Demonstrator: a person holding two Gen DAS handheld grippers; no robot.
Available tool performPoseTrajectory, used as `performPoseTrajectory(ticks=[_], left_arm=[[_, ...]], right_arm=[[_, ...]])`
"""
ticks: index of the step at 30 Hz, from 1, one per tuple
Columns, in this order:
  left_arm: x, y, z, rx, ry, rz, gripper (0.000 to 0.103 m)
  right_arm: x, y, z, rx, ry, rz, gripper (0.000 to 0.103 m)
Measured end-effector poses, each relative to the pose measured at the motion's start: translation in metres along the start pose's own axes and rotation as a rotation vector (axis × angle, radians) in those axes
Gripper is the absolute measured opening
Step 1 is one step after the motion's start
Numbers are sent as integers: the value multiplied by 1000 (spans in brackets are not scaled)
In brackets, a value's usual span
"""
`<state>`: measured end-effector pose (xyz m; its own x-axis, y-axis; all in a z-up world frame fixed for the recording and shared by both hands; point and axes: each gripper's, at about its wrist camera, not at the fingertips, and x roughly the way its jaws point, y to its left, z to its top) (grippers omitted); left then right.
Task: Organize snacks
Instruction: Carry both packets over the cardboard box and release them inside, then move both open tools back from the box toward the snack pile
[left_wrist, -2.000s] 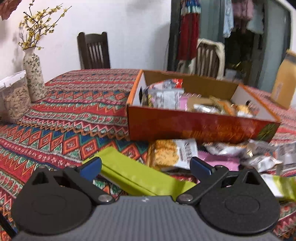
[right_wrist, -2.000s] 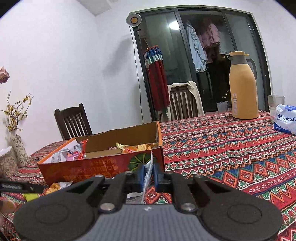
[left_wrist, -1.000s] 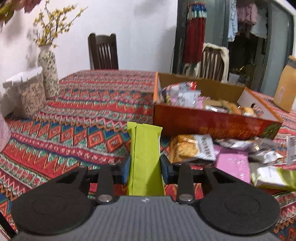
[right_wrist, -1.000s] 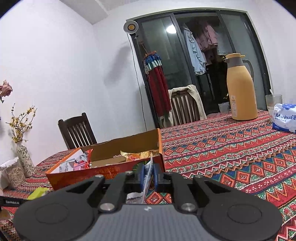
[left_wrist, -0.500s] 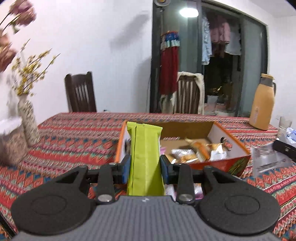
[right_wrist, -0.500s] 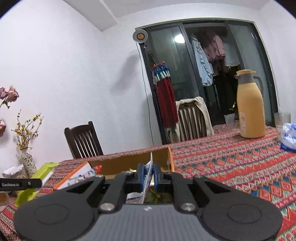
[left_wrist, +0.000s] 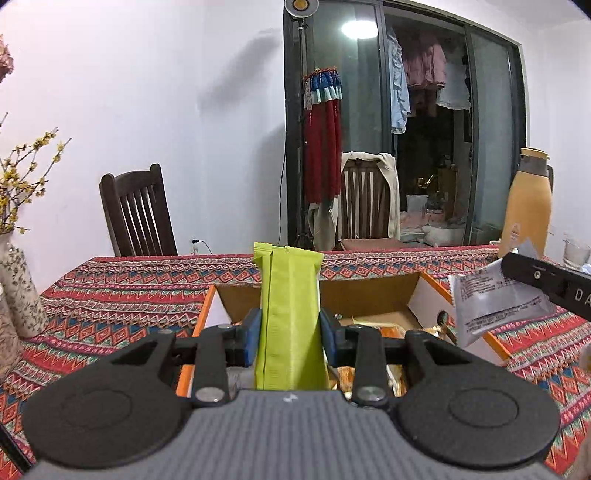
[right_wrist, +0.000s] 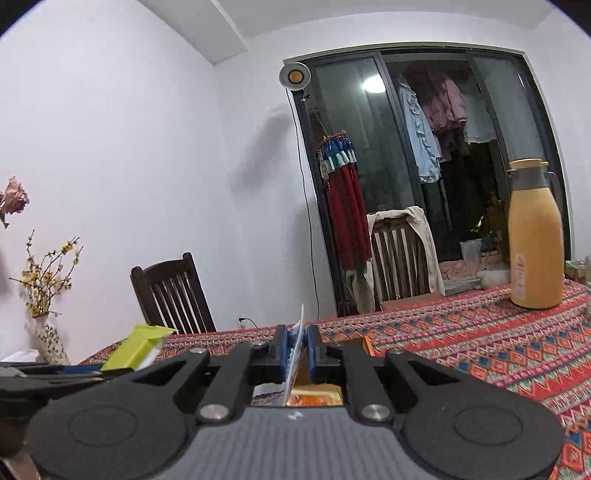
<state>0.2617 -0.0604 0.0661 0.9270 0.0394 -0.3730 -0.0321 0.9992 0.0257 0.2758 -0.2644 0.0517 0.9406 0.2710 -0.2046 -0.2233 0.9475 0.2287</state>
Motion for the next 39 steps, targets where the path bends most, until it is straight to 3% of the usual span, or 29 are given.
performPoseTrajectory(ticks=[9, 20, 22, 23, 24, 25, 26, 27, 28, 30, 39], left_arm=[[48, -4, -1, -25, -5, 45, 34], [80, 6, -19, -32, 81, 59, 35], [78, 10, -20, -48, 73, 68, 40], [76, 12, -19, -57, 68, 77, 57], [73, 13, -19, -64, 57, 96, 79], [73, 13, -18, -67, 46, 114, 88], [71, 14, -18, -74, 33, 137, 101], [69, 16, -18, -81, 21, 148, 103], [68, 17, -17, -85, 18, 148, 103], [68, 19, -17, -97, 20, 141, 103], [66, 22, -15, -112, 24, 139, 103]], right_arm=[[48, 6, -7, 14, 28, 6, 10], [77, 0, -31, -5, 131, -28, 10], [78, -2, -33, 1, 139, -40, 14], [77, -3, -33, 6, 140, -47, 15], [77, -5, -33, 13, 138, -60, 21], [76, -7, -33, 21, 138, -67, 39], [76, -9, -33, 28, 136, -76, 52], [74, -10, -33, 33, 125, -95, 76], [74, -11, -33, 36, 115, -111, 94], [71, -13, -32, 45, 96, -127, 103], [66, -18, -29, 48, 81, -126, 103]])
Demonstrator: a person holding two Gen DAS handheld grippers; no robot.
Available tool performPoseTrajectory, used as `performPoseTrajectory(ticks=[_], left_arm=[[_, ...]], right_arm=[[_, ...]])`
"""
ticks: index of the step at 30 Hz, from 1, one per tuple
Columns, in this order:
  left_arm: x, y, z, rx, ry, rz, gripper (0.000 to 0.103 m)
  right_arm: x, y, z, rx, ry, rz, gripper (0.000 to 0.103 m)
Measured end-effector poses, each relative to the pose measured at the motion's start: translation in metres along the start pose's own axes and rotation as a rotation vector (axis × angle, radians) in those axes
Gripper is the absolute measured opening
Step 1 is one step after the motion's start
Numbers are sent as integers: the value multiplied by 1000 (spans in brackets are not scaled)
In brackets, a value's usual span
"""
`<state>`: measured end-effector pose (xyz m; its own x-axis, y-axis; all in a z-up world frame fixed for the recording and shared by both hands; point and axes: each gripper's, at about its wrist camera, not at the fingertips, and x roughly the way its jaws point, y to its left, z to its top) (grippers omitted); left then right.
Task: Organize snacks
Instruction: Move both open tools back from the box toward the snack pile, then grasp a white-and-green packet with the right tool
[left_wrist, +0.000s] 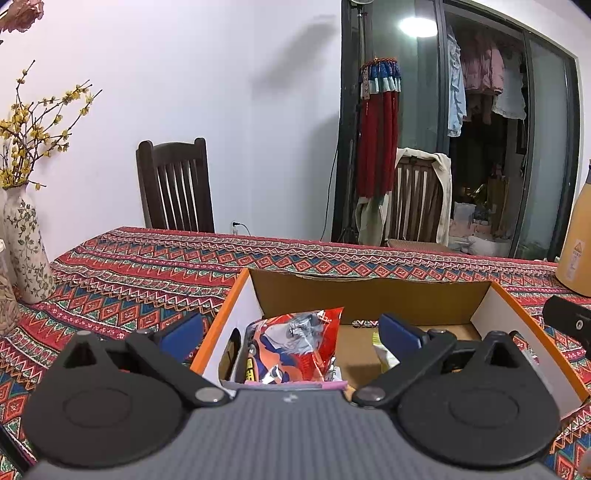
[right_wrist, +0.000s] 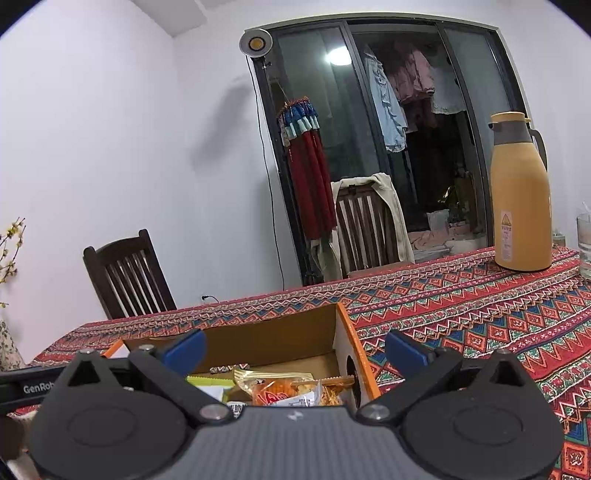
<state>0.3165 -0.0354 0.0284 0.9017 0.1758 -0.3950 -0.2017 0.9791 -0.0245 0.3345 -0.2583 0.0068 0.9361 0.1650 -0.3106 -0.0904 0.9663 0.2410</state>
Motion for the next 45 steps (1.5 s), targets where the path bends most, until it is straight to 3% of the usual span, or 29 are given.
performPoseTrajectory(ticks=[7, 16, 33, 42, 44, 45], left_arm=[[-16, -1, 6, 1, 0, -19, 103], [-49, 10, 3, 9, 28, -32, 103], [-106, 61, -68, 74, 146, -91, 103], [-130, 77, -90, 57, 172, -112, 103], [-136, 81, -92, 57, 169, -114, 103], [-138, 83, -93, 57, 168, -114, 103]], right_arm=[[-19, 3, 7, -15, -35, -2, 103], [-54, 6, 2, -95, -14, 21, 103], [-109, 5, -73, -312, 317, 135, 103], [-86, 25, -91, -370, 423, 229, 103], [-83, 28, -95, -384, 439, 224, 100], [-84, 30, -97, -392, 446, 225, 92]])
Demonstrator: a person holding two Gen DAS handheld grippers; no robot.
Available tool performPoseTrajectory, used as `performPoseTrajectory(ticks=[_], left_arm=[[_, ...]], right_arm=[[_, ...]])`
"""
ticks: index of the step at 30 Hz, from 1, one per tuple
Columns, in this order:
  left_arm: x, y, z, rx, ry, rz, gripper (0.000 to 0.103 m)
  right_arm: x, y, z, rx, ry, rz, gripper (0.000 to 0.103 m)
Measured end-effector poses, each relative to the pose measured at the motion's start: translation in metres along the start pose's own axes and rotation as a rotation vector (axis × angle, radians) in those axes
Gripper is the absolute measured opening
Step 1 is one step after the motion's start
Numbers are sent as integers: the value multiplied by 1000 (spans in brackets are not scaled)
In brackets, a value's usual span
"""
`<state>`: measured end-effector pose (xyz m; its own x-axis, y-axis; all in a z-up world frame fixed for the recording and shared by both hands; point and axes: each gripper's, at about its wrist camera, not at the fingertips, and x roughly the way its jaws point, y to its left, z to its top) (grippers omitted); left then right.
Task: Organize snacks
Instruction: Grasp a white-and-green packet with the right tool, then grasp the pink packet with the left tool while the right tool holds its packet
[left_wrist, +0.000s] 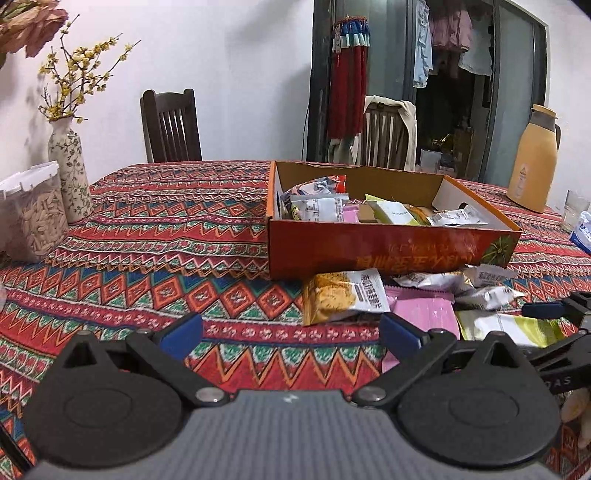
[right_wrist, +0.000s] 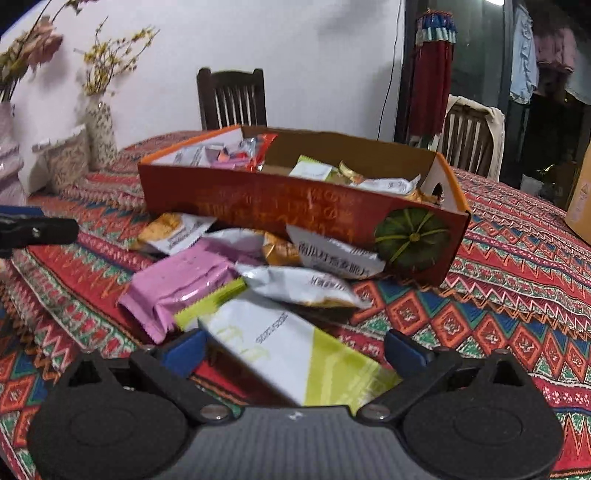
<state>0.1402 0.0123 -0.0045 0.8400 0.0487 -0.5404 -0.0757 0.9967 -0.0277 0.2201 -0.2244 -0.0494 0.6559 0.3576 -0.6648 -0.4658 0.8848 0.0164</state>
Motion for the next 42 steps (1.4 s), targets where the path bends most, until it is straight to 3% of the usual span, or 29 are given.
performPoseTrajectory(ticks=[6, 10, 19, 23, 34, 42], left_arm=[[-4, 6, -5, -11, 3, -9, 103], [-5, 3, -8, -12, 10, -27, 103], [-12, 2, -11, -5, 5, -32, 103], [-8, 3, -11, -5, 17, -20, 103], [1, -15, -11, 24, 34, -31, 103], [9, -34, -3, 57, 37, -41, 103]], right_arm=[[-22, 9, -15, 6, -2, 28, 50], [-37, 22, -24, 2, 3, 24, 39], [-56, 55, -39, -21, -63, -40, 34], [-65, 55, -42, 33, -117, -45, 34], [-82, 20, -38, 157, -270, -109, 35], [-79, -6, -27, 181, -324, -166, 35]])
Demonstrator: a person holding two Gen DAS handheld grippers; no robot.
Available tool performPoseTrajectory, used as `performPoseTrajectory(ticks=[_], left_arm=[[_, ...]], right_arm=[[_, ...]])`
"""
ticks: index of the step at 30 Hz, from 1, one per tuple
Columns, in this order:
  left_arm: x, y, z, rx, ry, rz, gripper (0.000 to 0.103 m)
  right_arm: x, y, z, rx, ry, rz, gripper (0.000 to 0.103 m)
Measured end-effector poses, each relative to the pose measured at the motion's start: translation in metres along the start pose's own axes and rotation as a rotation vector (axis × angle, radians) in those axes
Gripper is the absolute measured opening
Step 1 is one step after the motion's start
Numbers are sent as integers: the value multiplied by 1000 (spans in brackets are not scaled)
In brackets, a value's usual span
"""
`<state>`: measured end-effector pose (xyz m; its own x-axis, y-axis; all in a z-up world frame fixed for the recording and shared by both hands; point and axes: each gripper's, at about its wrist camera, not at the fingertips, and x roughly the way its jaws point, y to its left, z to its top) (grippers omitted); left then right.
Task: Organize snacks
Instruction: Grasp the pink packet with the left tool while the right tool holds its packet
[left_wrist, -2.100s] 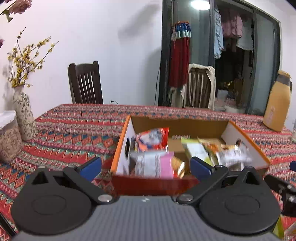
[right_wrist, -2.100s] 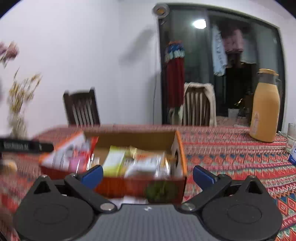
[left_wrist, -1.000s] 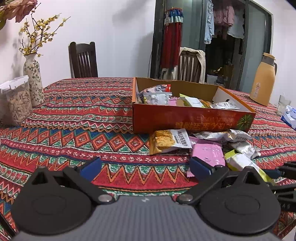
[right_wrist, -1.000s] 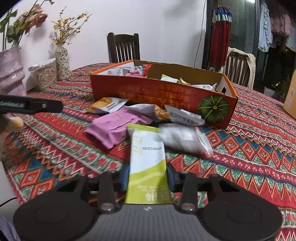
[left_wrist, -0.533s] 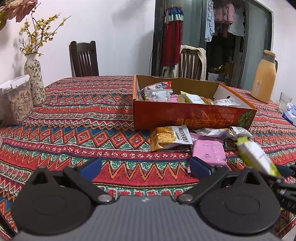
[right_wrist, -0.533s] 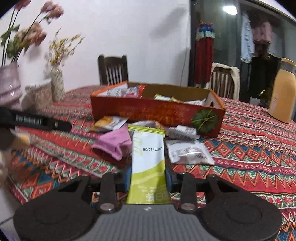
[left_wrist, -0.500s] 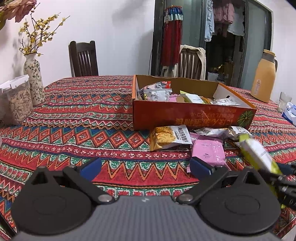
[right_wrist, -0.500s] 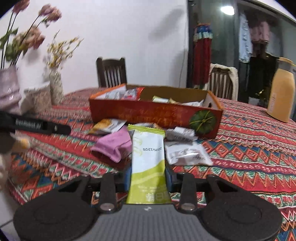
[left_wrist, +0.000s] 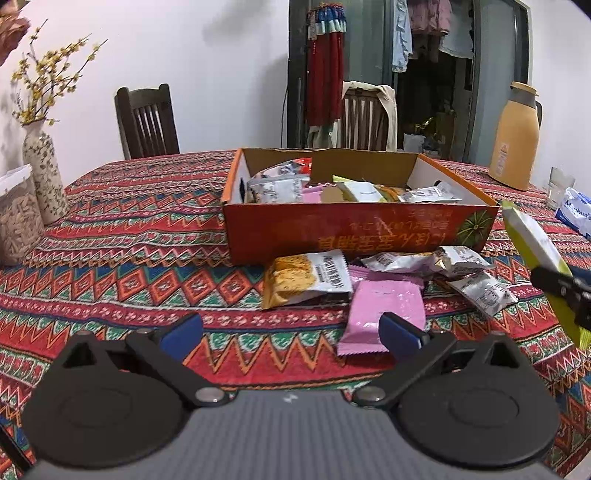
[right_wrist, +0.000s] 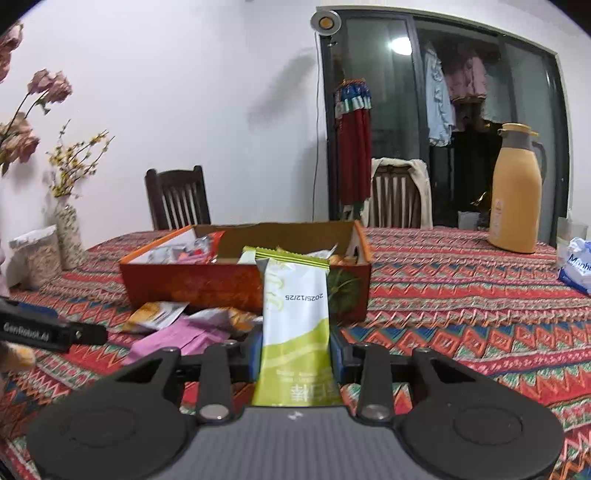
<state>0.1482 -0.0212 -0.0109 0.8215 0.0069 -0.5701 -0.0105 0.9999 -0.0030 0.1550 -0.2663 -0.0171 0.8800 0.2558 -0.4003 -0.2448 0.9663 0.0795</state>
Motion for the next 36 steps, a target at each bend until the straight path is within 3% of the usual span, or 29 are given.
performPoseTrajectory(ticks=[9, 23, 36], left_arm=[[13, -26, 12, 34, 4, -21, 103], [54, -66, 22, 80, 70, -56, 103], [79, -61, 16, 36, 140, -47, 103]], right_arm=[[27, -22, 10, 46, -33, -60, 35], [38, -32, 1, 100, -13, -33, 35], [33, -34, 0, 98, -21, -13, 36]])
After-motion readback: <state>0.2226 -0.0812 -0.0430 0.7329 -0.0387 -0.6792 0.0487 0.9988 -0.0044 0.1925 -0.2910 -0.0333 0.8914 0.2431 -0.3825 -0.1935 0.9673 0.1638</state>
